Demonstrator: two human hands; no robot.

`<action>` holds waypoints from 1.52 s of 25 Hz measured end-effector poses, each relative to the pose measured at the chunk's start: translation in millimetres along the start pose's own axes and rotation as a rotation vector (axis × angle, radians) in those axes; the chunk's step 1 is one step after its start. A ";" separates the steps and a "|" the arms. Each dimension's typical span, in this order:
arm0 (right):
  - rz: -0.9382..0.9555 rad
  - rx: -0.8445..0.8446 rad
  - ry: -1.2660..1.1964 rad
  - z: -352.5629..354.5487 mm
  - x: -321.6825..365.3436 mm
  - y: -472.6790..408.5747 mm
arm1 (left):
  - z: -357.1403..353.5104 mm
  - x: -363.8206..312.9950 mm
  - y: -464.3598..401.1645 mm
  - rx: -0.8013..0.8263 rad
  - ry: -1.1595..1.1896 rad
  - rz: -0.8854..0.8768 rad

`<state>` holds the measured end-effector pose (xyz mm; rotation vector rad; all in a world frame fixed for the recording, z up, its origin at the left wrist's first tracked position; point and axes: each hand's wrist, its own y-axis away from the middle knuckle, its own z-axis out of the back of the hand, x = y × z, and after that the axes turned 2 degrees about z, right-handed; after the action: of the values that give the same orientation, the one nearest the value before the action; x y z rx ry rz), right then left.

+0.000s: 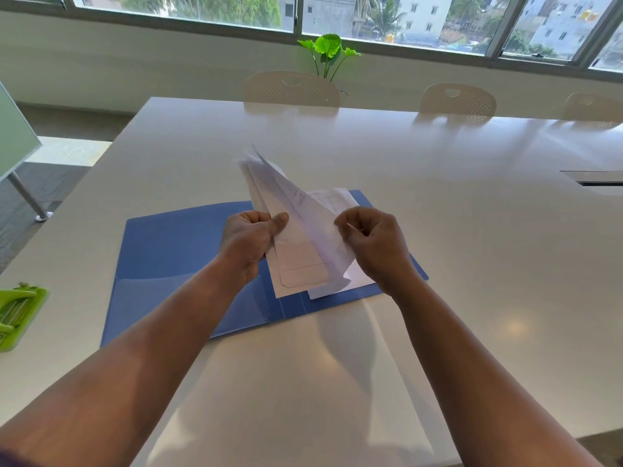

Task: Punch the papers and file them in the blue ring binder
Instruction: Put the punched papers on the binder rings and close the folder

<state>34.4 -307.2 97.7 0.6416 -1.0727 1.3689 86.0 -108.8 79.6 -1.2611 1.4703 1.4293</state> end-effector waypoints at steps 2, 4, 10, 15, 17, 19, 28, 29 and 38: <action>0.031 0.046 0.090 -3.7 2.9 3.5 | -0.3 -0.2 0.6 0.022 0.038 0.016; 0.112 0.137 0.188 -9.7 5.0 8.7 | -2.2 -1.2 3.4 0.051 0.086 0.039; 0.281 0.233 0.565 -27.2 10.5 23.9 | -6.5 -5.2 12.5 0.156 0.111 0.023; 0.358 0.105 0.578 -25.3 15.6 25.2 | -6.7 -5.5 11.1 0.091 0.089 -0.006; 0.369 0.095 0.610 -23.0 15.5 22.6 | -5.8 -4.5 9.3 0.062 0.085 -0.011; 0.311 0.058 0.556 -20.9 12.7 18.3 | -3.9 -3.7 6.8 0.048 0.066 -0.009; 0.130 -0.074 0.237 -18.9 8.6 16.7 | -1.8 -3.7 8.5 0.051 0.006 -0.007; 0.126 -0.075 0.220 -18.4 8.3 15.9 | -1.3 -5.3 9.0 0.034 0.005 -0.012; 0.295 -0.024 0.239 -25.1 14.4 20.6 | -2.7 -6.8 14.2 0.118 -0.048 -0.051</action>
<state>18.4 -275.6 95.5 0.2988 -1.0149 1.6383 74.5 -111.7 90.4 -1.1760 1.4583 1.3113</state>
